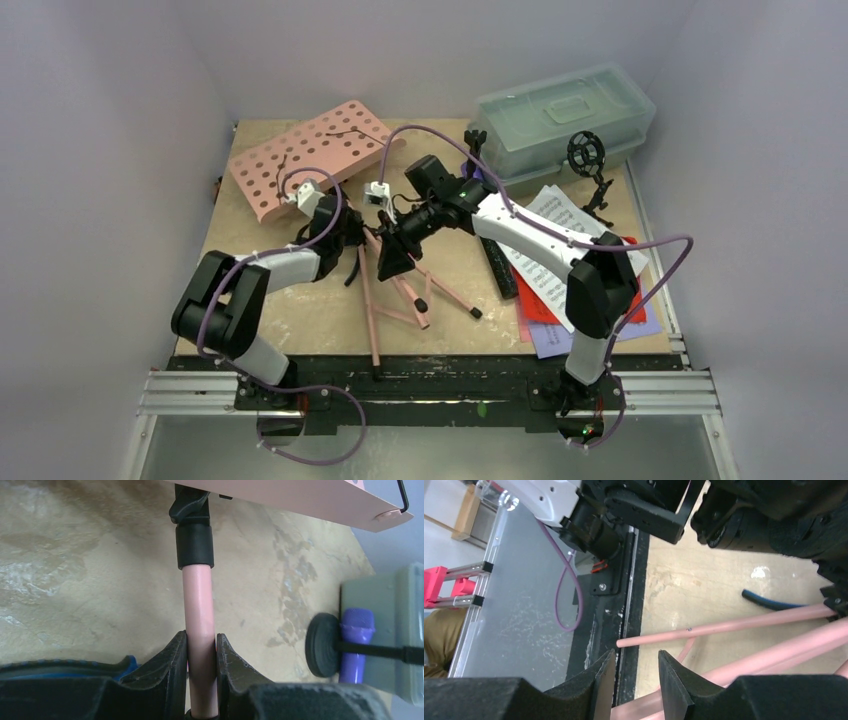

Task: Pack up the instrument practice props
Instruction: Place the music stand at the center of the board.

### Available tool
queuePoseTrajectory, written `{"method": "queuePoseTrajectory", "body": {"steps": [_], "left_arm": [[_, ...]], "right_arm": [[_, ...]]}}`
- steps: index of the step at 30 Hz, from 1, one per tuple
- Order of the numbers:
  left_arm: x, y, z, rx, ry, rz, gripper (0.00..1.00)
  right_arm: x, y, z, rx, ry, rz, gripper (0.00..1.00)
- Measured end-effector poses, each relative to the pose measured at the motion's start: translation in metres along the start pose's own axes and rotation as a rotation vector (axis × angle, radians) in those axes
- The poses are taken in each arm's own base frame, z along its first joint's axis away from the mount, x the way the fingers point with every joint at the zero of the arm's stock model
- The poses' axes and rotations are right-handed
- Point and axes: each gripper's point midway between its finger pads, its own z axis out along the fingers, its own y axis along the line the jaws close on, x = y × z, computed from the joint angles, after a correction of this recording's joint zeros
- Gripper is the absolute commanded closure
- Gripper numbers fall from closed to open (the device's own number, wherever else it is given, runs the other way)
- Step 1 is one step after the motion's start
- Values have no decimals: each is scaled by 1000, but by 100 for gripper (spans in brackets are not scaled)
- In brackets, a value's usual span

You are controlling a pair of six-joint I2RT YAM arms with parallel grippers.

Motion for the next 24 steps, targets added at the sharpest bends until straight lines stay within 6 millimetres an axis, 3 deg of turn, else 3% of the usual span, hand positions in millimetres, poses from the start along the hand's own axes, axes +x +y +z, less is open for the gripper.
{"method": "queuePoseTrajectory", "body": {"steps": [6,10,15,19,24], "left_arm": [[7,18,26,-75,6,-64,100],[13,22,34,-89,17,-87,98],[16,21,35,-82,41,-125,64],[11,15,36,-56,54,-164,50],[-5,0,29,-25,54,-202,38]], "right_arm": [[13,-29,-1,69,30,70,60],[17,-51,-9,121,24,116,62],[22,-64,-11,142,21,157,63],[28,-76,-8,180,37,162,63],[33,-87,-5,213,44,154,63]]}}
